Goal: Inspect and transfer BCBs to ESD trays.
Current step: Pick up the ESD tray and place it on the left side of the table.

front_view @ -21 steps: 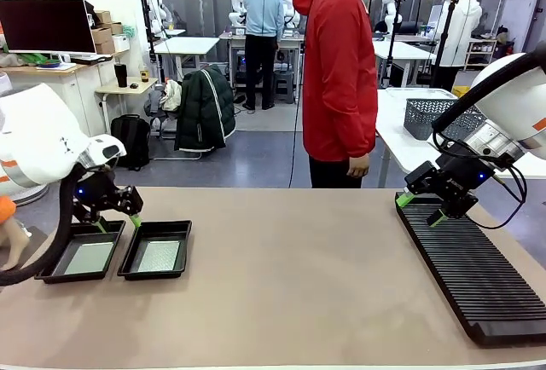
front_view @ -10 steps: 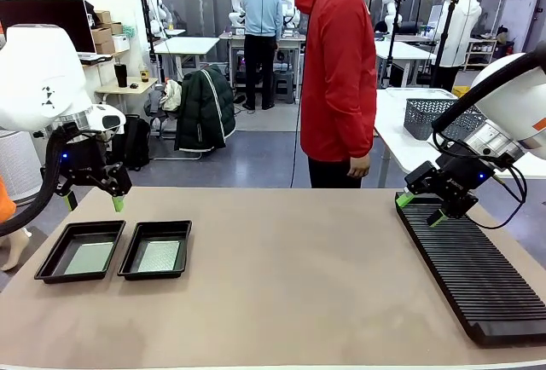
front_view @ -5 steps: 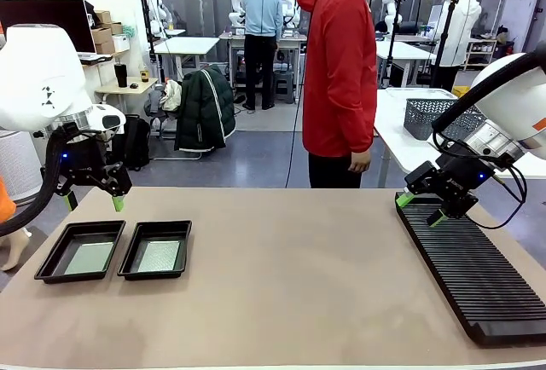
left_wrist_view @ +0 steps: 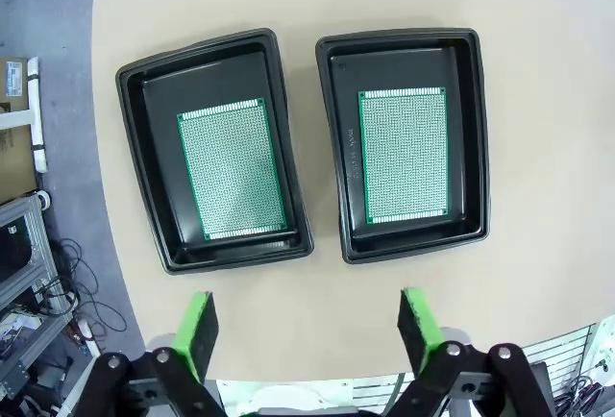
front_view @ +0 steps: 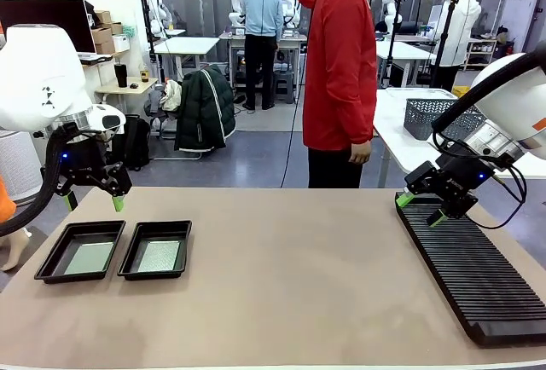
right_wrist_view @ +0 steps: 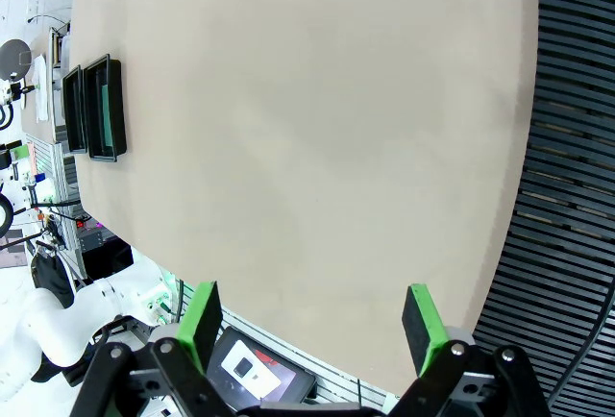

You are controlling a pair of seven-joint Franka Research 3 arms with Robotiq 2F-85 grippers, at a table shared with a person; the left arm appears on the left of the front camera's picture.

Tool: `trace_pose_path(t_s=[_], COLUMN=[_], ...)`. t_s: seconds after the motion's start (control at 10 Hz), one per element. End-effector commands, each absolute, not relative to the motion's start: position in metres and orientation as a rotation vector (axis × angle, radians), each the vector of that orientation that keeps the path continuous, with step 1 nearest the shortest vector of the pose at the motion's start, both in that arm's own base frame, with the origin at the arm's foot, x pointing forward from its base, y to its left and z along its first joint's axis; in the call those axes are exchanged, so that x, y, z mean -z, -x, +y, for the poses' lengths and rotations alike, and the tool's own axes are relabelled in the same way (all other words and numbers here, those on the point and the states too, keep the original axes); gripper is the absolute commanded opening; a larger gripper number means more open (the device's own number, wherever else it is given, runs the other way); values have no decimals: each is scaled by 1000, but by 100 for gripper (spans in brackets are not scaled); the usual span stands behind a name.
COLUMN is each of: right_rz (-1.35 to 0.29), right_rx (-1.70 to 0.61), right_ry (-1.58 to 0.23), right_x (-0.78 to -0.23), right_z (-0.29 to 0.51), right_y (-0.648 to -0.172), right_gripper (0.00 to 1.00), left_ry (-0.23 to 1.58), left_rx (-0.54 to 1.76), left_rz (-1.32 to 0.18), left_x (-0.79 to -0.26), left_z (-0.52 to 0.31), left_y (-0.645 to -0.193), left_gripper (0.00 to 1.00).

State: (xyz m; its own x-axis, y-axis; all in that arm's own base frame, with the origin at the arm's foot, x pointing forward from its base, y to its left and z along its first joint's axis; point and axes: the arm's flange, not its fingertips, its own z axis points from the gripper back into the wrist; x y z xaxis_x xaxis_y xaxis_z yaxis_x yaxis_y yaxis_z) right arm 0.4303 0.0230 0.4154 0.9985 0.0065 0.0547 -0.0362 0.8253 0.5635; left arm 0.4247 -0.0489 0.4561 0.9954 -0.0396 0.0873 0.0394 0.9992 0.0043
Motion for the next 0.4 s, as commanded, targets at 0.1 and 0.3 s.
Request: trace_pose_path(t_s=[0.1,0.3], right_rz=[-56,-56], right_rx=[2,2], right_ry=[-595,-595], right_x=[-416,-416], right_z=[25,25], right_y=[-430,-430], right_gripper=[100,100], left_ry=[-1,-1], left_rx=[37,37], left_rz=[-101,-101], left_x=[-453,-453], left_z=[-48,-48], left_y=[-424,-424], left_gripper=[100,100])
